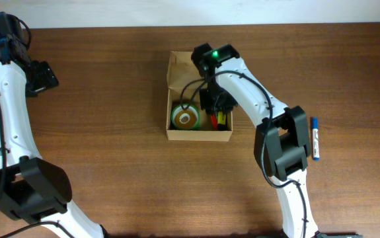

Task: Pack container
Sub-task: 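Release the highlighter and withdraw the right gripper rightward, then grasp the red box cutter with the right gripper and lift it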

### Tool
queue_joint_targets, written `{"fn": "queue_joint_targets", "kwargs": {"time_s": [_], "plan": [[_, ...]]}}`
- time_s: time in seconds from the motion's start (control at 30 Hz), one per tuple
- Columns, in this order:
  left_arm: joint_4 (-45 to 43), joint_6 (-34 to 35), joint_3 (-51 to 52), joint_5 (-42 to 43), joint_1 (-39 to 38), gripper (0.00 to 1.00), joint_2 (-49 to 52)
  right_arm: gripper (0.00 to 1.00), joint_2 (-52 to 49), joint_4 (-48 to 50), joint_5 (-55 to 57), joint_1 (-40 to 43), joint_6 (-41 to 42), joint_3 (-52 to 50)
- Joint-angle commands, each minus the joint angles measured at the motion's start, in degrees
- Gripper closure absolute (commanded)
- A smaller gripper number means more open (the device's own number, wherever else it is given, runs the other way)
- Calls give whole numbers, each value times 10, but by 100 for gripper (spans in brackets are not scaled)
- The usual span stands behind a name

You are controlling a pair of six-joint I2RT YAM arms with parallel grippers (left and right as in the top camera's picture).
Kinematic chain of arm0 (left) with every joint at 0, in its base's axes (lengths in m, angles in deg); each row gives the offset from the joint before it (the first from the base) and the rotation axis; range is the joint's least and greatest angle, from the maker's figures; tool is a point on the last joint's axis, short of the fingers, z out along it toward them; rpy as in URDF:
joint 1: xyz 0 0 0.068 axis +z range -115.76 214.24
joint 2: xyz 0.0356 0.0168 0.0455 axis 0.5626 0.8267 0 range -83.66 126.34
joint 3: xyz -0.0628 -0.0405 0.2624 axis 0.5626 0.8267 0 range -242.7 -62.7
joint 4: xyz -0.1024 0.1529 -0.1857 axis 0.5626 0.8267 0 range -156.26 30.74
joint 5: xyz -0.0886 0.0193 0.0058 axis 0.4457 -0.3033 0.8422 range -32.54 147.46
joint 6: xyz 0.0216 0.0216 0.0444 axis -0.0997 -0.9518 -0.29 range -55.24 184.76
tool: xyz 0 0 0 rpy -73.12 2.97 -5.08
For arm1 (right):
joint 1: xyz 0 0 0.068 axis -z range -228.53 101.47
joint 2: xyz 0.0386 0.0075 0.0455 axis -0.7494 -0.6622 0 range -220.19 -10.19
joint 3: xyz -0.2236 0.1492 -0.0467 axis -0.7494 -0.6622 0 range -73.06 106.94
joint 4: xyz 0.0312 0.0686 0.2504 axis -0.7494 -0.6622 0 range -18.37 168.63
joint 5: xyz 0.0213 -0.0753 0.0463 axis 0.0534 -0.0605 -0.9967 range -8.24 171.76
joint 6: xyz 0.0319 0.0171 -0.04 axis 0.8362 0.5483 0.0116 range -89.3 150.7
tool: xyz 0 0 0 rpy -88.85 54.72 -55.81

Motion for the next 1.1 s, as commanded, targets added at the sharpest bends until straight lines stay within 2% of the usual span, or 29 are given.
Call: {"fn": "queue_joint_targets", "kwargs": {"time_s": [0.0, 0.23, 0.3, 0.4, 0.53, 0.77, 0.93, 1.07], "plan": [[0, -9, 3, 2, 3, 0, -17, 67, 25, -26, 8, 4, -27, 101], [0, -9, 3, 2, 3, 0, -17, 66, 25, -153, 102, 7, -57, 327], [0, -9, 3, 2, 3, 0, -17, 66, 33, -157, 95, 16, -61, 348], [0, -9, 3, 2, 3, 0, -17, 67, 66, -157, 91, 47, -67, 323], [0, -9, 3, 2, 3, 0, -17, 68, 167, -133, 74, 131, -65, 176], [0, -9, 3, 2, 3, 0, -17, 67, 411, 40, -37, 311, -101, -200], [0, -9, 3, 2, 3, 0, -17, 51, 541, 132, -33, 351, -137, -423], [0, -9, 3, 2, 3, 0, -17, 48, 545, 165, -30, 353, -151, -530]]}}
